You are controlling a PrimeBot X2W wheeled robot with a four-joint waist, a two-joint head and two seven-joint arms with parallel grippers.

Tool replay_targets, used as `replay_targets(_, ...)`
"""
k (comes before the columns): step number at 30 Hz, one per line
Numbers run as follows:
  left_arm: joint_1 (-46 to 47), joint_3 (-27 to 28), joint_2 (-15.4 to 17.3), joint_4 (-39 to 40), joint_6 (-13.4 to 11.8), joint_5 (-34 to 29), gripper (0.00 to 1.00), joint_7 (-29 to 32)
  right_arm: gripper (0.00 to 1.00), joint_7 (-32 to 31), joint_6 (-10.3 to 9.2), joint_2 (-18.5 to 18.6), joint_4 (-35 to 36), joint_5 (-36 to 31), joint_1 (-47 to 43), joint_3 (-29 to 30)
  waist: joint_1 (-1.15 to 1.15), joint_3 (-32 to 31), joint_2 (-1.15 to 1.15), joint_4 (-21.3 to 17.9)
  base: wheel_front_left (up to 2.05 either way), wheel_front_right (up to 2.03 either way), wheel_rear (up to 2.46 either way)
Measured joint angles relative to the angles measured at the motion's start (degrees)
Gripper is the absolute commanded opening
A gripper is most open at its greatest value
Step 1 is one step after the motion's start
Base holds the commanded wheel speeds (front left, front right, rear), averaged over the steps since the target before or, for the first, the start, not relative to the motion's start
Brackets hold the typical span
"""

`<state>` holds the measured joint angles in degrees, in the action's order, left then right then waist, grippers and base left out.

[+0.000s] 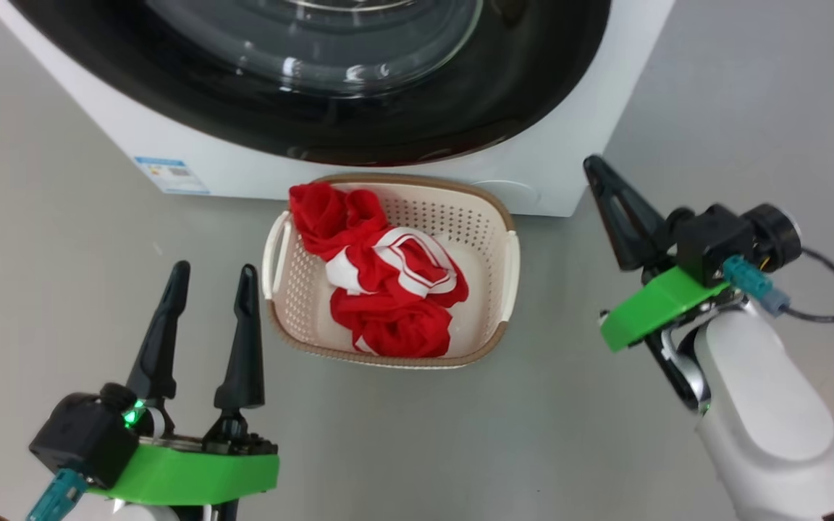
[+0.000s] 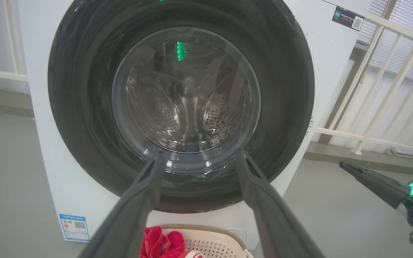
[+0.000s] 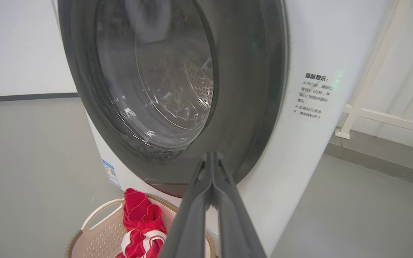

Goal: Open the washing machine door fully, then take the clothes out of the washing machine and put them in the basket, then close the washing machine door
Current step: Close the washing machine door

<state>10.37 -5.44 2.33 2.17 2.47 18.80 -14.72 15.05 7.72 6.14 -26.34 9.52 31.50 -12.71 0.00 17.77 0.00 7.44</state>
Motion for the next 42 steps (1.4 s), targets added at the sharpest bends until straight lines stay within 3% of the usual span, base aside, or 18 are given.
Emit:
replay_targets(1,0.0,0.0,0.0,-0.3,0.0,0.0,1.00,0.0,1.00,0.0,-0.01,-0.2,1.0,-0.1,-1.1,0.0,0.00,-0.3,0.00,-0.4,0.00,0.00,0.00)
replay_targets(10,-1.3,0.4,0.0,-1.7,-0.5,-0.7,1.00,0.0,1.00,0.0,-0.01,-0.8,9.3,-2.1,-9.5,1.5,0.00,-2.7,0.00,-3.9,0.00,0.00,0.00)
replay_targets(24,-5.5,2.1,0.1,-2.5,-0.8,-4.2,1.00,0.0,1.00,0.0,-0.01,-2.3,23.0,-4.2,-22.5,9.1,0.00,-8.9,0.00,-8.3,0.00,0.00,0.00)
replay_targets(31,-7.6,2.6,0.2,-2.3,-0.9,-5.9,1.00,0.0,1.00,0.0,-0.01,-2.9,27.3,-4.7,-27.7,12.7,0.00,-11.9,0.00,-9.8,0.00,0.00,0.00)
replay_targets(42,-9.8,3.3,0.7,-0.7,-0.9,-9.1,1.00,0.0,1.00,0.0,-0.01,-3.4,27.7,-2.7,-34.0,15.7,0.00,-14.4,0.00,-10.7,0.00,0.00,0.00)
